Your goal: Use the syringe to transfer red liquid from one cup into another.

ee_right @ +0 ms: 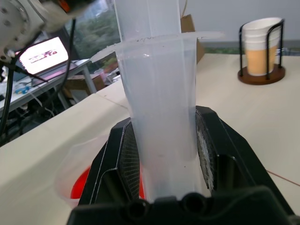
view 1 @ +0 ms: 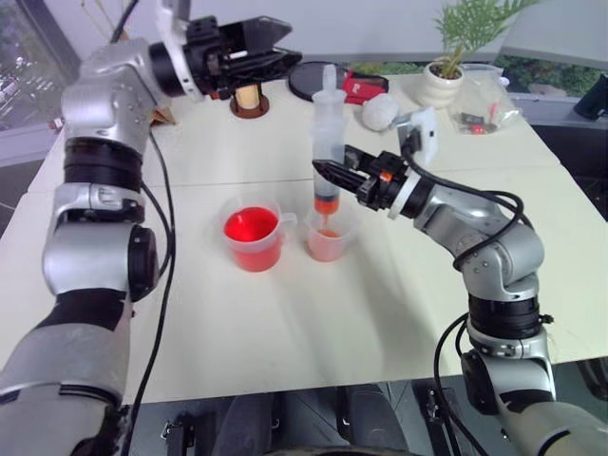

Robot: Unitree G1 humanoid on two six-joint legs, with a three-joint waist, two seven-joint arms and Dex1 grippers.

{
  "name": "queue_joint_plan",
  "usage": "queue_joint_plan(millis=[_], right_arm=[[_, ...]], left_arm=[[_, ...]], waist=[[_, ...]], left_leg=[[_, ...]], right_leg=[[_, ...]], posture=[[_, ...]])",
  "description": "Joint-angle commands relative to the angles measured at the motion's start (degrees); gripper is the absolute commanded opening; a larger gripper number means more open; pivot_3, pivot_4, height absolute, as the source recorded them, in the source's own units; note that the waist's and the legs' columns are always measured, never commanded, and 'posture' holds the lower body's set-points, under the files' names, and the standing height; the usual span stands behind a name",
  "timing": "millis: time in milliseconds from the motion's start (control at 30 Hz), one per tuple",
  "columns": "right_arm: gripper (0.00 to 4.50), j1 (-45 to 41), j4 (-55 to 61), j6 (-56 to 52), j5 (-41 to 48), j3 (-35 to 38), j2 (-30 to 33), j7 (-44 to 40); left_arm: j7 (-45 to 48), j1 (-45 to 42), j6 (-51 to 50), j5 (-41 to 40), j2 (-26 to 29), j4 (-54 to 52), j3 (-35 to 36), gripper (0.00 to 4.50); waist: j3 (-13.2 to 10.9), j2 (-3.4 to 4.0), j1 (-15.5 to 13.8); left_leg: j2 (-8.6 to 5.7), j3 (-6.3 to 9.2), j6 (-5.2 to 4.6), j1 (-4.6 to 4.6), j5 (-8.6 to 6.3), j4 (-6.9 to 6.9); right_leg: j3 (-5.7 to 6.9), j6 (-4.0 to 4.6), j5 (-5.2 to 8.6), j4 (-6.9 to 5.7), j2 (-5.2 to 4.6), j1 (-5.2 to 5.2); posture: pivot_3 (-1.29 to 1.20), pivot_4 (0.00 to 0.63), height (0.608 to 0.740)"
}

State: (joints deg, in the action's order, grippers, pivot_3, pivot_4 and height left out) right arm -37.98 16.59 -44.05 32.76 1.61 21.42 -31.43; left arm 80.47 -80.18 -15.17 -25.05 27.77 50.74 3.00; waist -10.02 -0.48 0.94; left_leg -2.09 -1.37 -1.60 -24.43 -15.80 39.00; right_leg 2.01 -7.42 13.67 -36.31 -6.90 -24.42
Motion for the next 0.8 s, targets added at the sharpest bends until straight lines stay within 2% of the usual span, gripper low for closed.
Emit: queue_joint_plan(millis=[33, 400, 500, 633, 800], right_arm=[[1.34, 0.15, 3.95, 1.3, 0.44, 1.19, 0.06, 1.08], [1.34, 1.03, 5.58, 1.18, 0.94, 0.81, 0.1, 2.21], [1.34, 1.49, 5.53, 1.43, 0.62, 0.47, 0.27, 2.01], [1.34, 1.88, 5.4, 1.7, -0.11, 0.24, 0.53, 2.01], [1.34, 1.97, 5.68, 2.06, -0.81, 0.53, 1.19, 1.94]], left_arm=[[2.17, -3.9, 4.95, 2.8, -1.81, 2.89, -0.56, 2.99], [2.08, -7.23, 11.29, 7.1, -6.81, 10.06, 0.27, 2.99], [1.05, -8.02, 13.36, 8.11, -8.41, 11.67, 0.47, 2.13], [1.5, -9.18, 13.54, 7.74, -9.68, 13.01, 1.85, 0.07], [5.87, -8.29, 11.49, 8.28, -9.89, 11.7, 0.85, 0.02]], waist=[[0.0, -0.01, -0.06], [-0.01, -0.02, -0.26], [-0.01, -0.02, -0.24], [-0.01, -0.02, -0.21], [-0.01, -0.02, -0.09]], left_leg=[[0.0, 0.01, 0.0, -0.01, 0.0, 0.0], [0.01, 0.02, -0.06, -0.05, -0.03, 0.08], [0.01, 0.02, -0.07, -0.05, -0.04, 0.08], [0.01, 0.01, -0.08, -0.05, -0.04, 0.08], [0.01, 0.01, -0.09, -0.04, -0.05, 0.07]], right_leg=[[0.0, 0.0, 0.0, 0.0, 0.0, 0.0], [-0.02, 0.0, 0.0, 0.01, 0.0, 0.0], [-0.02, 0.0, 0.0, 0.01, 0.0, 0.0], [-0.02, 0.0, 0.0, 0.01, 0.0, 0.0], [-0.01, -0.01, 0.0, 0.0, 0.0, 0.0]], posture=[[0.0, 0.15, 0.74], [0.0, 0.15, 0.74], [0.0, 0.15, 0.74], [0.0, 0.15, 0.74], [0.0, 0.15, 0.74]])
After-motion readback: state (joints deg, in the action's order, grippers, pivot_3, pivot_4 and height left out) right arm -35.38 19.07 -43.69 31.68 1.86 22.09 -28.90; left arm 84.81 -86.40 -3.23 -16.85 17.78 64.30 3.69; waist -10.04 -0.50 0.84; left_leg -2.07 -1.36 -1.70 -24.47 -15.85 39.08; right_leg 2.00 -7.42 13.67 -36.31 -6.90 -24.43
